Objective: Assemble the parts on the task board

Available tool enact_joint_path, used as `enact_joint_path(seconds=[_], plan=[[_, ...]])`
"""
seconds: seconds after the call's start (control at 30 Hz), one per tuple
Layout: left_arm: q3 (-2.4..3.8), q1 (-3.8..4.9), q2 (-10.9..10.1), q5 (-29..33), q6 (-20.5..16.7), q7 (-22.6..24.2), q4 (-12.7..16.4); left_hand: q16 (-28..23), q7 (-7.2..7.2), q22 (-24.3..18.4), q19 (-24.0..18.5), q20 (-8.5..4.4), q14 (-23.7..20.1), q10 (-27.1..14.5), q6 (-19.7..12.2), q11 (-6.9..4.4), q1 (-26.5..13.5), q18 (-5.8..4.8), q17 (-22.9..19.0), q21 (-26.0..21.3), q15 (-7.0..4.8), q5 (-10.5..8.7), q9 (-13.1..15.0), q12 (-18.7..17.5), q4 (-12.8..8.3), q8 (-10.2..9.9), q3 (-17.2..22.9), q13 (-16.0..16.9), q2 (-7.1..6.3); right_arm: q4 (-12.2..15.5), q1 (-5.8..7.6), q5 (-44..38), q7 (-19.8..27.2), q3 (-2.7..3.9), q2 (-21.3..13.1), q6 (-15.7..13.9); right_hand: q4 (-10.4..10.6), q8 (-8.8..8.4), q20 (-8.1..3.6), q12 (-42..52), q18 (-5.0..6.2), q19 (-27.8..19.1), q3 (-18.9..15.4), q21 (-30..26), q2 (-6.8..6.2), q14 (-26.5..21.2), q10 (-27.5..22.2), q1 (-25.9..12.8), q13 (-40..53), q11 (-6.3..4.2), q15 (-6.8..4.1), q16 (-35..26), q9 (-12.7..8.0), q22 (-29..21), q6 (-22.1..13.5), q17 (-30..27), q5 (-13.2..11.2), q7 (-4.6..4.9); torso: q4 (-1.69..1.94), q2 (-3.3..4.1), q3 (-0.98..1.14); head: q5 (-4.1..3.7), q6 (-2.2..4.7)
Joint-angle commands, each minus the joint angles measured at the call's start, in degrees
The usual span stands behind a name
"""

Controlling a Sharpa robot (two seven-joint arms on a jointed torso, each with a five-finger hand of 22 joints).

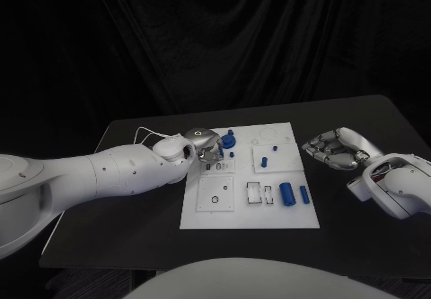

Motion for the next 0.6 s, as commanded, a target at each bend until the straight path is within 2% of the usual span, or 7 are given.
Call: enact_joint_path(seconds=[0.03, 0.23, 0.3, 0.37, 0.5, 0.6], plan=[[0.05, -0.2, 0.3, -0.1, 0.3, 1.7, -0.2, 0.0, 0.21, 12.3, 1.0, 0.28, 6.0, 6.0, 0.0, 0.38, 0.6, -0.48, 15.1, 0.0, 0.54, 0.21, -0.1, 0.2, -0.3, -0.2, 0.1, 15.1, 0.14, 0.2, -0.12, 0.0, -0.9, 0.04, -0.1, 0.5, 0.0, 0.44, 0.06, 0.0, 1.01, 0.2, 0.4, -0.1, -0.08, 0.2, 0.1, -0.3, -0.1, -0.02, -0.06, 0.1, 0.1, 6.7, 0.1, -0.1, 0.3, -0.06, -0.02, 0.02, 0.02, 0.11, -0.01], [0.05, -0.51, 0.7, -0.1, 0.3, 2.7, -0.8, 0.0, 0.17, 12.3, 1.0, 0.34, 6.0, 6.0, 0.6, 0.35, 1.1, -0.49, 15.1, 0.0, 0.55, 1.13, -0.9, 0.2, -0.7, -0.1, 0.8, 15.1, 0.47, 0.2, -0.12, 0.0, -1.0, 0.04, -0.1, 0.5, 0.0, 0.44, 0.06, 0.0, 1.01, 0.2, 0.4, -0.1, -0.08, 0.2, 0.1, -0.3, -0.1, -0.02, -0.06, 0.1, 0.1, 6.7, 0.1, -0.1, 0.3, -0.06, -0.12, -0.01, 0.02, 0.23, -0.01], [0.05, -0.6, 0.8, -0.1, -0.1, 3.6, -0.9, 0.0, 0.03, 12.4, 1.1, 0.31, 6.0, 6.0, 1.4, 0.23, 1.9, -0.53, 15.1, 0.2, 0.48, 2.34, -1.5, 0.2, -1.3, 0.1, 1.6, 15.1, 0.77, 0.2, -0.12, 0.0, -1.0, 0.04, -0.1, 0.5, 0.0, 0.44, 0.06, 0.0, 1.01, 0.2, 0.4, -0.1, -0.08, 0.2, 0.1, -0.3, -0.1, -0.02, -0.06, 0.1, 0.1, 6.7, 0.1, -0.1, 0.3, -0.06, -0.1, 0.01, 0.02, 0.18, -0.01], [0.05, -0.64, 0.8, -0.1, -0.5, 4.1, -1.0, 0.0, -0.02, 12.4, 1.1, 0.3, 6.0, 6.0, 1.7, 0.2, 2.0, -0.54, 15.1, 0.2, 0.46, 2.53, -1.6, 0.2, -1.4, 0.1, 1.8, 15.1, 0.82, 0.2, -0.12, 0.0, -1.0, 0.04, -0.1, 0.5, 0.0, 0.44, 0.06, 0.0, 1.01, 0.2, 0.4, -0.1, -0.08, 0.2, 0.1, -0.3, -0.1, -0.02, -0.06, 0.1, 0.1, 6.7, 0.1, -0.1, 0.3, -0.06, -0.07, 0.01, 0.01, 0.14, -0.01], [0.05, -0.73, 0.7, -0.1, -2.5, 6.0, -1.1, 0.0, -0.59, 12.6, 1.5, 0.12, 6.0, 6.0, 4.0, -0.11, 3.6, -0.7, 15.1, 1.0, 0.24, 4.06, -2.3, 0.2, -2.5, 0.6, 3.5, 15.1, 1.3, 0.3, -0.12, 0.0, -1.0, 0.04, -0.3, 0.4, 0.0, 0.44, 0.06, 0.0, 1.01, 0.2, 0.4, -0.1, -0.08, 0.2, 0.1, -0.3, -0.1, -0.02, -0.06, 0.1, 0.1, 6.7, 0.1, -0.1, 0.3, -0.06, 0.01, 0.01, 0.03, 0.11, -0.01], [0.05, -0.76, 0.5, -0.1, -4.1, 7.0, -1.1, 0.0, -1.02, 12.7, 1.7, -0.05, 6.0, 6.0, 6.0, -0.38, 4.7, -0.81, 15.1, 1.4, 0.03, 4.19, -2.6, 0.2, -3.5, 1.1, 4.6, 15.1, 1.47, 0.3, -0.12, 0.0, -1.0, 0.04, -0.3, 0.4, 0.0, 0.44, 0.06, 0.0, 1.01, 0.2, 0.4, -0.1, -0.08, 0.2, 0.1, -0.3, -0.1, -0.02, -0.06, 0.1, 0.1, 6.7, 0.1, -0.1, 0.3, -0.06, -0.02, 0.0, 0.04, 0.14, -0.01]])
